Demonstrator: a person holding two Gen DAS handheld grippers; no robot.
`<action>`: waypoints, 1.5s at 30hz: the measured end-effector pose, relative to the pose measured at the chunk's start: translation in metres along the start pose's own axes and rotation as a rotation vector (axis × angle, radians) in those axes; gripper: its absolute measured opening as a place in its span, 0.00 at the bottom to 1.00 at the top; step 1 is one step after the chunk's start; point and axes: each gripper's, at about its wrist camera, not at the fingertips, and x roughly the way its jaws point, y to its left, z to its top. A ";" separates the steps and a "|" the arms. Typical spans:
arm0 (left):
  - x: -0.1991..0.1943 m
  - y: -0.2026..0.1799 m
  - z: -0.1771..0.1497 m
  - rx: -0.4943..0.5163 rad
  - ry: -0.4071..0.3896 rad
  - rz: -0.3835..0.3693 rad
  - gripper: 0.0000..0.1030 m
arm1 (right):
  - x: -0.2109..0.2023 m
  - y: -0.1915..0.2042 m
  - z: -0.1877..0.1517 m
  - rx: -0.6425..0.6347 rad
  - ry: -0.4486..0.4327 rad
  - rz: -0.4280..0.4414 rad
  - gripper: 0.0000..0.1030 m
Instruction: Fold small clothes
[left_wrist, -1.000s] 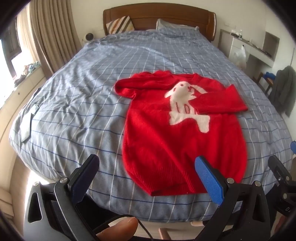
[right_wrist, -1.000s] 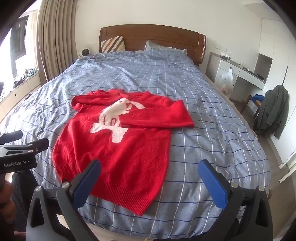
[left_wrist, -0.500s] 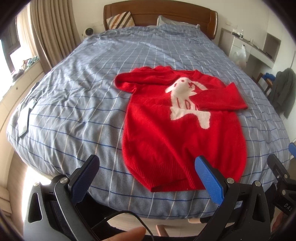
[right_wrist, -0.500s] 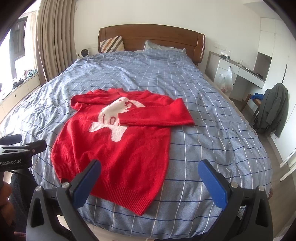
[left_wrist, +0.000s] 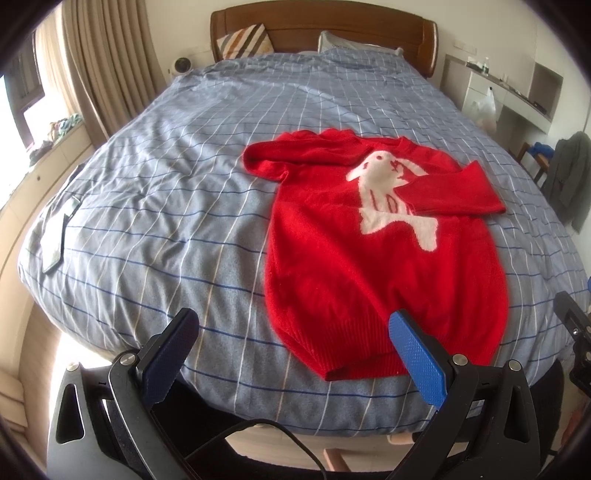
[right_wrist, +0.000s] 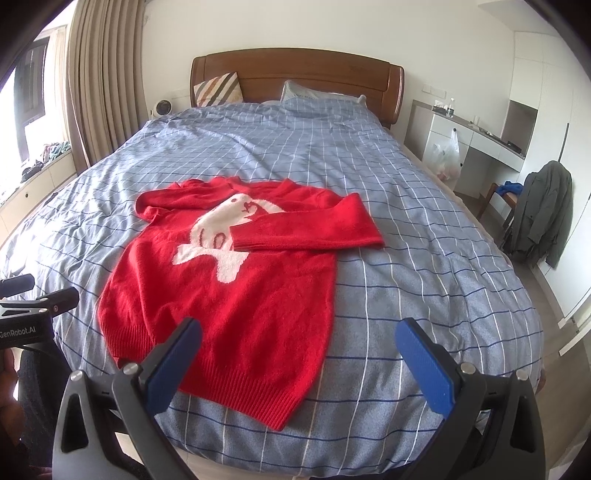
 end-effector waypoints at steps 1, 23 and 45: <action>0.001 0.003 -0.001 0.002 0.002 0.004 1.00 | 0.000 -0.001 -0.001 0.000 0.000 -0.004 1.00; 0.001 0.002 -0.018 0.010 0.024 -0.162 1.00 | 0.009 0.000 -0.015 -0.010 0.046 0.003 1.00; 0.004 -0.002 -0.013 0.051 -0.005 0.016 1.00 | 0.012 0.011 -0.008 -0.031 0.049 -0.013 1.00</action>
